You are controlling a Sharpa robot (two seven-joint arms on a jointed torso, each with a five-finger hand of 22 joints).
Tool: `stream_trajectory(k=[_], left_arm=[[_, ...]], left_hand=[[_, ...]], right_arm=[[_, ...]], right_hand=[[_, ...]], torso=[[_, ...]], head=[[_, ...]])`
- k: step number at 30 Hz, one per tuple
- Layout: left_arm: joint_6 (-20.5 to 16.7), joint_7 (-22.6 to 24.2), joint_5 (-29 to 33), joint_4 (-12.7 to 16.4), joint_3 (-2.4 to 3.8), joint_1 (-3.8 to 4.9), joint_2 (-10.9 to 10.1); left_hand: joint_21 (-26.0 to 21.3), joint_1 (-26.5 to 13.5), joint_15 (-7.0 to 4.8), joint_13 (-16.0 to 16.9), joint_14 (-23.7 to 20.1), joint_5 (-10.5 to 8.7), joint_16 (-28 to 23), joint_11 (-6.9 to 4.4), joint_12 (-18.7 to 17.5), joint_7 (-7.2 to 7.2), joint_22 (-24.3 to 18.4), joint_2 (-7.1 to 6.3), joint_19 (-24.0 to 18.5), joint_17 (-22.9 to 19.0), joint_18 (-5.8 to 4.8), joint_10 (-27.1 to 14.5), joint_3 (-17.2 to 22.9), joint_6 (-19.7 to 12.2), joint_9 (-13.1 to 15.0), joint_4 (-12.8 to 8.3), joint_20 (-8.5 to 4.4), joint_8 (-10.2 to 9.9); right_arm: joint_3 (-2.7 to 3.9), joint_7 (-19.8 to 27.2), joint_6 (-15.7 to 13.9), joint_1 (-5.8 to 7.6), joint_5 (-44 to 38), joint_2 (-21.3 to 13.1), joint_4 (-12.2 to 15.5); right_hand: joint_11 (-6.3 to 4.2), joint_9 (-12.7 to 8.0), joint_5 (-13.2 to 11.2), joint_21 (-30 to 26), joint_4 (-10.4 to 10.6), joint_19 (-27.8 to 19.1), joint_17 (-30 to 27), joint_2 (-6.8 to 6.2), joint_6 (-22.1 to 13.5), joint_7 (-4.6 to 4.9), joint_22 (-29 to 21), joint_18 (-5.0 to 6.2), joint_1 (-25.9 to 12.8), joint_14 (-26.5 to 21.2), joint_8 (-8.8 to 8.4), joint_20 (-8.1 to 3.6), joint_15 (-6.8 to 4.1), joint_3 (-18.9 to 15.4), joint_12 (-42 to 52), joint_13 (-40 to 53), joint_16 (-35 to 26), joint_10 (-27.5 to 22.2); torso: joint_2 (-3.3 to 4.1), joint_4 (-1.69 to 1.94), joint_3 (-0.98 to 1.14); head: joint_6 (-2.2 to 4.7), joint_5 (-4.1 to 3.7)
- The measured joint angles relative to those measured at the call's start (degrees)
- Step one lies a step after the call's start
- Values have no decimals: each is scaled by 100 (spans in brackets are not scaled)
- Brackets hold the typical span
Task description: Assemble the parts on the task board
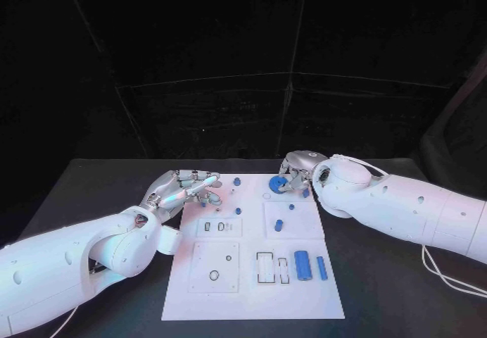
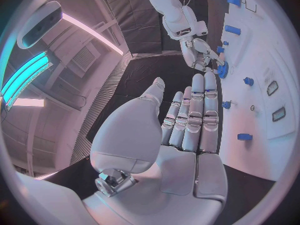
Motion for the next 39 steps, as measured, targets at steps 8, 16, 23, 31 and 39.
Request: stream_trajectory(k=[8,16,23,31,39], left_arm=[[14,-7,0,-3,0,0,0],[24,-14,0,-20,0,0,-9],[31,-17,0,-25,0,0,-5],[36,-19,0,-47,0,0,-1],[41,-21,0,-58,0,0,16]], left_hand=[[0,22,0,0,0,0,0,0,0,0,0,22,0,6,0,0,-12,0,0,-12,0,0],[0,22,0,0,0,0,0,0,0,21,0,22,0,6,0,0,4,-21,0,-27,0,0],[0,22,0,0,0,0,0,0,0,21,1,22,0,5,0,0,4,-21,0,-27,0,0],[0,22,0,0,0,0,1,0,0,21,1,22,0,5,0,0,4,-21,0,-27,0,0],[0,22,0,0,0,0,1,-2,0,21,0,22,0,7,0,-2,4,-21,0,-27,0,0]], right_arm=[[-2,-33,-140,-5,-207,-8,260],[-2,-41,-542,-7,-244,3,675],[-2,-38,-680,-7,-255,285,702],[-51,-25,-654,-6,-265,648,450],[-97,-4,-545,-19,-270,890,213]], right_hand=[[0,-47,378,62,118,42,32,6,8,-10,-1,1,4,-21,-36,-2,-20,160,6,95,6,-1],[-1,-69,638,104,206,103,68,-17,-4,-4,-1,-92,-172,-21,-37,0,-20,286,47,172,43,41],[-1,-82,639,104,205,103,67,3,-8,-2,-2,-91,-194,-21,-40,0,-20,286,47,171,43,40],[0,-82,638,104,215,103,67,-11,-25,1,-2,-90,-209,-21,-70,0,-20,328,47,171,43,40],[0,-82,602,104,232,123,66,-11,-37,8,-2,-90,-209,-21,-83,21,-20,360,47,171,43,39]], torso=[[1,2,0],[1,7,-4],[2,8,-6],[6,14,-6],[7,14,-3]], head=[[-3,20],[2,47],[-14,74],[-40,92],[-62,96]])
